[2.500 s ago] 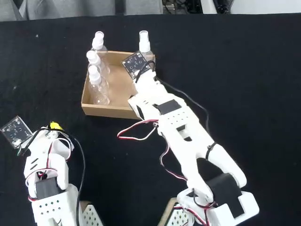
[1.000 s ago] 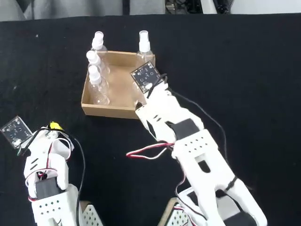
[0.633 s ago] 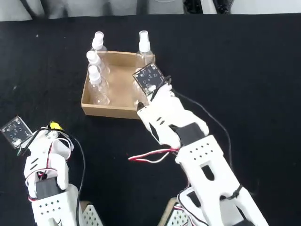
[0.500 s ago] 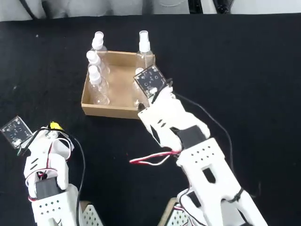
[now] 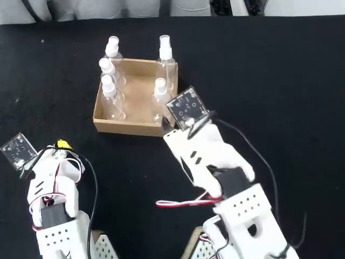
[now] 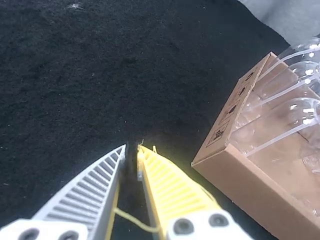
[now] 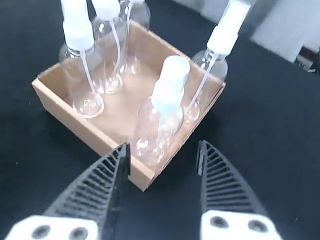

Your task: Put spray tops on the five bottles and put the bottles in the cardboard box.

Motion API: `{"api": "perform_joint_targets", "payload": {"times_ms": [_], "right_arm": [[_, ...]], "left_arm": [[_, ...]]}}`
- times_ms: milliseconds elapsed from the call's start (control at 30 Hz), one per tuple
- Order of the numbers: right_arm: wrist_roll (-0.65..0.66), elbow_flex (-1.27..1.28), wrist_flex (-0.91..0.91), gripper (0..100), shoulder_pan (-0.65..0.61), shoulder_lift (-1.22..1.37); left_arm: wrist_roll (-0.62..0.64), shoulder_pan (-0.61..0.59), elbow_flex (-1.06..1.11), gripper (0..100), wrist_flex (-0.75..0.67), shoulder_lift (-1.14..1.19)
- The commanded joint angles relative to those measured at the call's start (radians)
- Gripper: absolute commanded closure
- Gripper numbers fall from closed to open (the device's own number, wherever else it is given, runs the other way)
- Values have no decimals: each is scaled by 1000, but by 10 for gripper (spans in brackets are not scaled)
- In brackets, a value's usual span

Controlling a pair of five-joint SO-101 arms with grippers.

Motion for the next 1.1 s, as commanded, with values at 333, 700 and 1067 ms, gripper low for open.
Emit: {"api": "perform_joint_targets", "payload": {"times_ms": [333,700,1067], "right_arm": [[0,8,-8,829,34,-91],[0,10,-20,893,35,-91],[0,59,-106,896,92,-91]], "left_arm": [[-11,-1,24,970,-21,-14],[-11,-1,24,970,-21,-14],[-11,-1,24,970,-21,-14]]}}
